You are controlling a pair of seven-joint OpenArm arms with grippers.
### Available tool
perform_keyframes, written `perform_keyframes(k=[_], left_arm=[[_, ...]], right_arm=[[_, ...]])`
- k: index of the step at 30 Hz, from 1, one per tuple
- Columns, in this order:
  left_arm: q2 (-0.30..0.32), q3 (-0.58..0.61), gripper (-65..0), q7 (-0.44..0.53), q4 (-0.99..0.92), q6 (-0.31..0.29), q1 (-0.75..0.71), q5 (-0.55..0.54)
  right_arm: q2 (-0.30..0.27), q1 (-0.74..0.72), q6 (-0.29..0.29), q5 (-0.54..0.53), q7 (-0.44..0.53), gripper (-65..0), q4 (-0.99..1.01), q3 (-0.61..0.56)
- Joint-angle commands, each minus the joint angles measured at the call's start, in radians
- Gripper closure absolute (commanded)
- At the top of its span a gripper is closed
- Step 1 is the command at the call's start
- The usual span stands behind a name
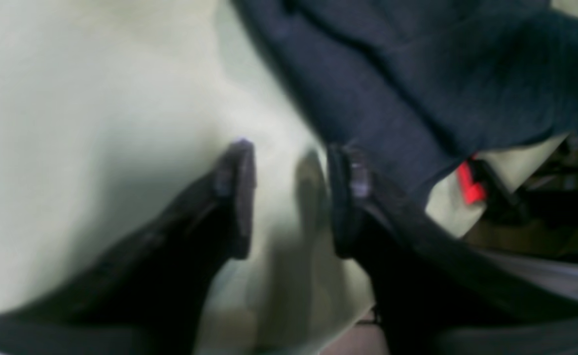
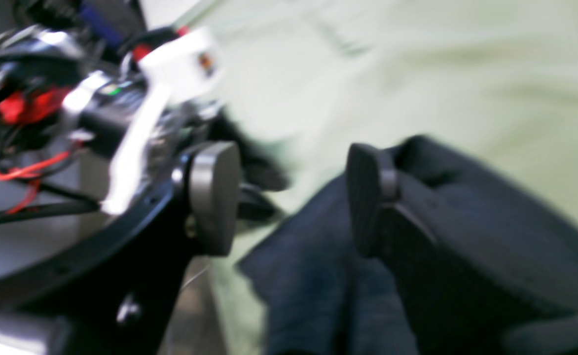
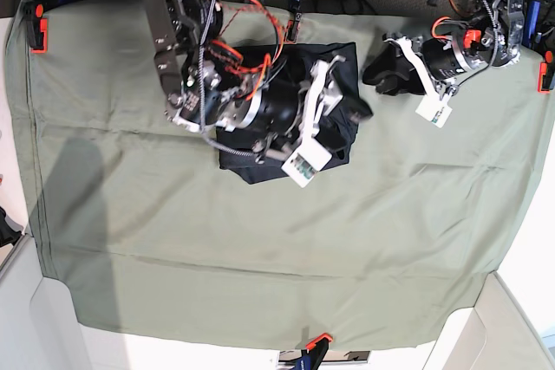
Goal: Fold the T-shirt properly
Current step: 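Release the right gripper and grasp the bundle's sides with both grippers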
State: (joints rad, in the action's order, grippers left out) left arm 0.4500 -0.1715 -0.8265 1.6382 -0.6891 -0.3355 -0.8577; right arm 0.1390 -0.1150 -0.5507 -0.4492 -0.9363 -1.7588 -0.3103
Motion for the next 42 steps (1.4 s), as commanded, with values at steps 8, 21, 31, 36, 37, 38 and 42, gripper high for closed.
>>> perform_keyframes(k=[8,21,31,36,37,38,42], left_arm=[[0.035,-0.027,-9.0,-0.041,0.175,-0.009,0.005,-0.062],[-0.046,0.172,-9.0,0.019,0.354,-0.009,0.092,0.046],[-0.092,0.352,-9.0,0.021,0.316,-0.009,0.119,0.236],[-0.043,0.32,-9.0,0.018,0.267,-0.009,0.118,0.264],[-0.025,0.311,-9.0,0.018,0.266,-0.009,0.116,0.263],[-0.004,0.303,-9.0,0.014,0.266,-0.009,0.115,0.254],[0.079,0.268,-9.0,0.006,0.266,-0.009,0.085,0.177]], right_arm=[[-0.007,-0.058,-0.004,0.003,0.046,-15.2,-0.018,0.194],[-0.223,-0.056,0.058,0.146,0.118,0.0,0.031,0.332],[-0.233,-0.056,0.057,0.075,0.133,0.0,0.129,0.4],[-0.233,-0.056,0.057,0.074,0.133,0.0,0.129,0.4],[-0.233,-0.056,0.057,0.074,0.133,0.0,0.129,0.4],[-0.233,-0.056,0.057,0.075,0.133,0.0,0.129,0.4],[-0.233,-0.056,0.057,0.075,0.138,0.0,0.129,0.4]])
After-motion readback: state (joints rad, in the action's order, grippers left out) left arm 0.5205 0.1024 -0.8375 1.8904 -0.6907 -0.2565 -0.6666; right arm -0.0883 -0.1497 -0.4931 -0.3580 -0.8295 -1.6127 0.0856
